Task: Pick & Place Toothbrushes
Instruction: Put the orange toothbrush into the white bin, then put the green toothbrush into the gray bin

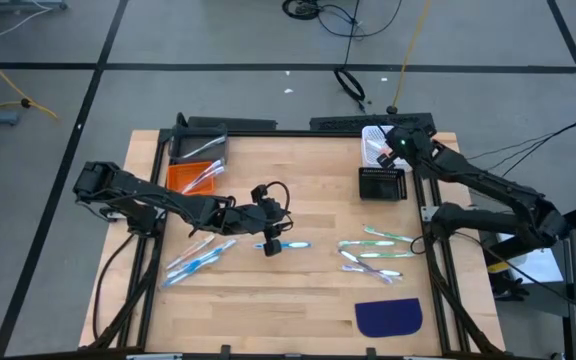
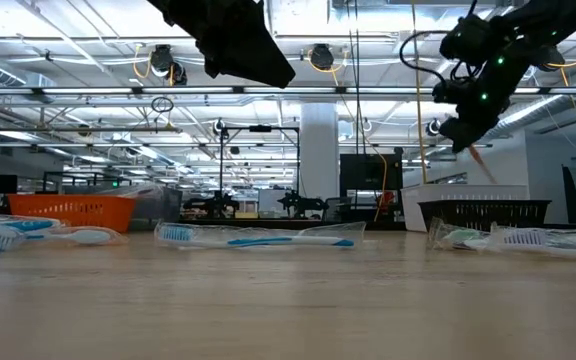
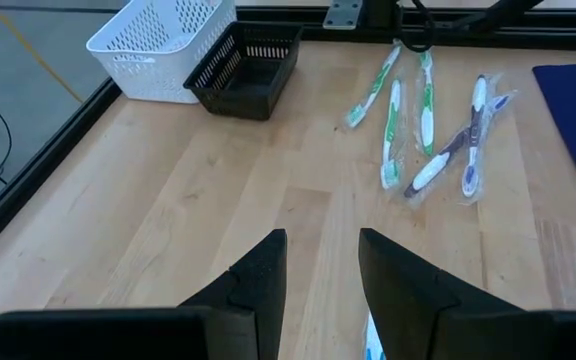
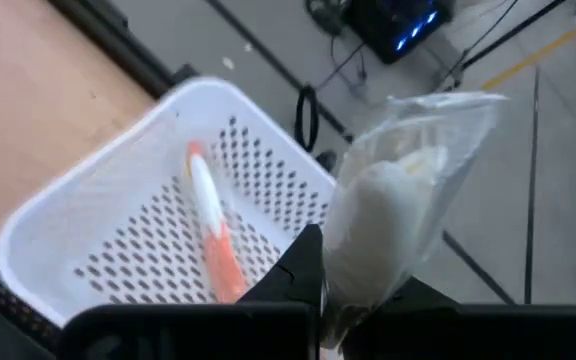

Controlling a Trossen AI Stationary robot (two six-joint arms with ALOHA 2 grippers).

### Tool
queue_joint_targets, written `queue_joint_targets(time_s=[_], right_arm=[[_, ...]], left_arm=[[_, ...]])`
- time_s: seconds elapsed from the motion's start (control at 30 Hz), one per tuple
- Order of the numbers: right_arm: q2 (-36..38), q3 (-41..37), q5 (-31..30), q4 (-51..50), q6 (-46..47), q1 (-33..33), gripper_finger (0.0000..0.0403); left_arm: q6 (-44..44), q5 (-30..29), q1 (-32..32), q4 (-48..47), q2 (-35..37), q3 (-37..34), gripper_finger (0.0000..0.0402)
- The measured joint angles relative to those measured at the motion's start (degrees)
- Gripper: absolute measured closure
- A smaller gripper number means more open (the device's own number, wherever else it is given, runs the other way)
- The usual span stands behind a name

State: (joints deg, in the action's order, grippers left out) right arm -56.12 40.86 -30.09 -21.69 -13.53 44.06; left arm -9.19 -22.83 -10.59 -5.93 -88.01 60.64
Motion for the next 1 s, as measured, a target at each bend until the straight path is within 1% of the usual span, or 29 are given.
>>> queue_joint_targets(time_s=[0.13,0.37,0.43,0.5,0.63,0.87,1.0], right_arm=[[-3.4,0.0,0.52,-0.11,-1.06,2.74,0.0402],[-8.0,0.0,7.73,0.06,-1.12,7.21,0.04],[-9.09,0.0,7.9,0.33,-1.01,8.19,0.0389],[-9.98,0.0,7.99,0.5,-0.69,9.14,0.0371],[-10.54,0.0,11.11,0.54,-0.68,10.35,0.0328],[-9.57,0.0,10.76,3.08,-0.66,10.42,0.0241],[-9.36,0.0,10.76,3.45,-0.66,10.4,0.0209]], left_arm=[[-0.02,0.0,0.0,0.02,-0.02,0.0,0.0272],[-0.02,0.0,0.11,0.0,-0.02,-0.02,0.0272],[-0.02,0.0,0.11,0.01,-0.02,-0.02,0.0272],[-0.01,0.0,0.11,0.01,-0.02,-0.02,0.0272],[-0.01,0.0,0.11,0.0,-0.02,-0.02,0.0272],[0.19,0.0,0.11,0.0,-0.02,-0.02,0.0272],[0.18,-0.01,0.11,0.0,-0.02,-0.02,0.0272]])
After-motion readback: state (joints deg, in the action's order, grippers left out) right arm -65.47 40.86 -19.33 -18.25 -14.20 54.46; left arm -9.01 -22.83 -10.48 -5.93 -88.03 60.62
